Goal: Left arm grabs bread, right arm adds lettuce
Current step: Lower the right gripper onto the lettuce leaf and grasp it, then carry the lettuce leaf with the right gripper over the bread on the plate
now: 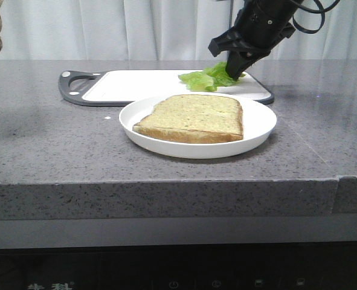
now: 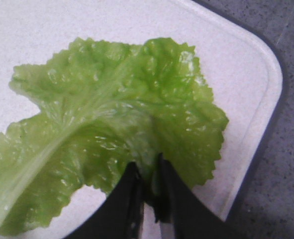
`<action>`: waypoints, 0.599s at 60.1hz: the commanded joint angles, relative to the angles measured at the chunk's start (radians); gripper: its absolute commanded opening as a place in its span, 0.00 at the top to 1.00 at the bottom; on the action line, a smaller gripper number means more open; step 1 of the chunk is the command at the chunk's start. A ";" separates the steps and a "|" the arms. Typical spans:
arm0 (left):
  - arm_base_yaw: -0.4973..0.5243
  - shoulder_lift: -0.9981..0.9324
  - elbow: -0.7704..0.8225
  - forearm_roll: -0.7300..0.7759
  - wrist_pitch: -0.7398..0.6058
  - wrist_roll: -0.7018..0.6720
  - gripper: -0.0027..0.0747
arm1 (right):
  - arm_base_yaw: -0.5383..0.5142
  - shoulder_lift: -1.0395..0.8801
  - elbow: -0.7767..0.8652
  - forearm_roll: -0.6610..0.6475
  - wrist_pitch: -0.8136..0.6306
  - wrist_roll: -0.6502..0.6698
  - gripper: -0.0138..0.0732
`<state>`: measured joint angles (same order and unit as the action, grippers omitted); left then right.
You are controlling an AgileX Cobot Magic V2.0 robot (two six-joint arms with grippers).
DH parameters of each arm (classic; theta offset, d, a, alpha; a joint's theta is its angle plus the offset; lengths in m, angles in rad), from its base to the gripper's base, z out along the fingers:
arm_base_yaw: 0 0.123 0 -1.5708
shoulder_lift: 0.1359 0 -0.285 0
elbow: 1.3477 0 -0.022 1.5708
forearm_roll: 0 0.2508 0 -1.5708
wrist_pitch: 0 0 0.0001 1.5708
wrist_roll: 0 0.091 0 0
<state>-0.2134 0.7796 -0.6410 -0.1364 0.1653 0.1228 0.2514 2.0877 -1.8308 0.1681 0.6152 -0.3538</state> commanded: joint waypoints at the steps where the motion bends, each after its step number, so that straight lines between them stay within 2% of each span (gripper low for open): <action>1: 0.003 -0.010 -0.027 -0.004 -0.084 -0.011 0.99 | -0.003 -0.089 -0.037 -0.004 -0.034 -0.011 0.91; 9: 0.003 -0.010 -0.027 -0.006 -0.084 -0.011 0.99 | -0.003 -0.144 -0.029 0.042 -0.022 -0.010 0.91; 18: 0.003 -0.010 -0.027 -0.010 -0.084 -0.011 0.99 | 0.009 -0.262 0.078 0.181 -0.082 -0.010 0.91; 36: 0.003 -0.010 -0.027 -0.021 -0.086 -0.011 0.99 | 0.124 -0.573 0.567 0.299 -0.418 0.007 0.91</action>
<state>-0.2134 0.7796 -0.6410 -0.1423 0.1691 0.1213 0.3365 1.6458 -1.3710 0.4082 0.3651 -0.3497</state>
